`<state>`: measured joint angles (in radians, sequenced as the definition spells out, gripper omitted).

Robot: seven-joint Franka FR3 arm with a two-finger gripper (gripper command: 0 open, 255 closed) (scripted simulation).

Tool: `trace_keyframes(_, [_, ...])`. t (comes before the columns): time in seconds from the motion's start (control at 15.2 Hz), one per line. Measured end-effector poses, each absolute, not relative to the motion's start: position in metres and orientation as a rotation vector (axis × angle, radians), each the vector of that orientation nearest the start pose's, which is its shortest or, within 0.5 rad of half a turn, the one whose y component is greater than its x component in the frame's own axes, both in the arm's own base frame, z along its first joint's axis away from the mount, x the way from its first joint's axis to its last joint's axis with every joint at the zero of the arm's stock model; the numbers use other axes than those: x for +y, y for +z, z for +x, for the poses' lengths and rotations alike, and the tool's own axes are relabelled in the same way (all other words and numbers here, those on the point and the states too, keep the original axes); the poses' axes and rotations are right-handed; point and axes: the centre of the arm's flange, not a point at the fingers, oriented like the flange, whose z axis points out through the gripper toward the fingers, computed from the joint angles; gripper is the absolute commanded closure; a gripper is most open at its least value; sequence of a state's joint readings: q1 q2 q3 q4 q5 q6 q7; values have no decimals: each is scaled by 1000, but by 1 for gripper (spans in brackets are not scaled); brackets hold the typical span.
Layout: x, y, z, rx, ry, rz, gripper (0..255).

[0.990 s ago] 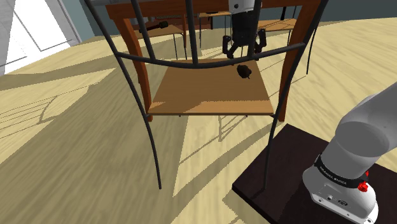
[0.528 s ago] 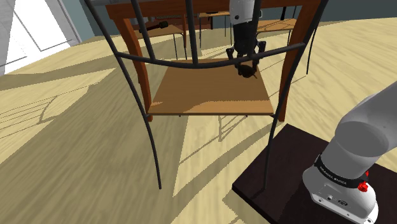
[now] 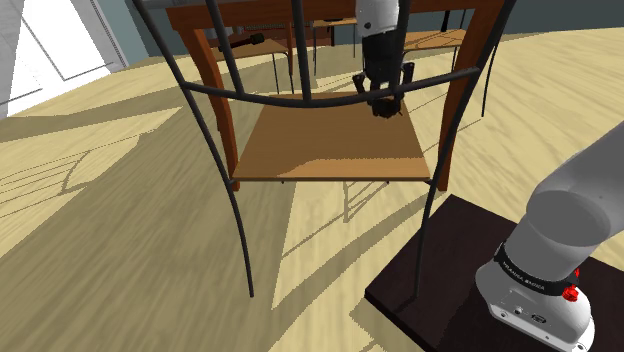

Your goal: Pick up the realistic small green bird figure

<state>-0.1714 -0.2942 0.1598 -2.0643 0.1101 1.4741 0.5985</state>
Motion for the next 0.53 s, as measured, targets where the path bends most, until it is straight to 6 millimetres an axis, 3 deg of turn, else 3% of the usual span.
trace_keyframes(0.53, [20,557,420,938,729,-2948,255])
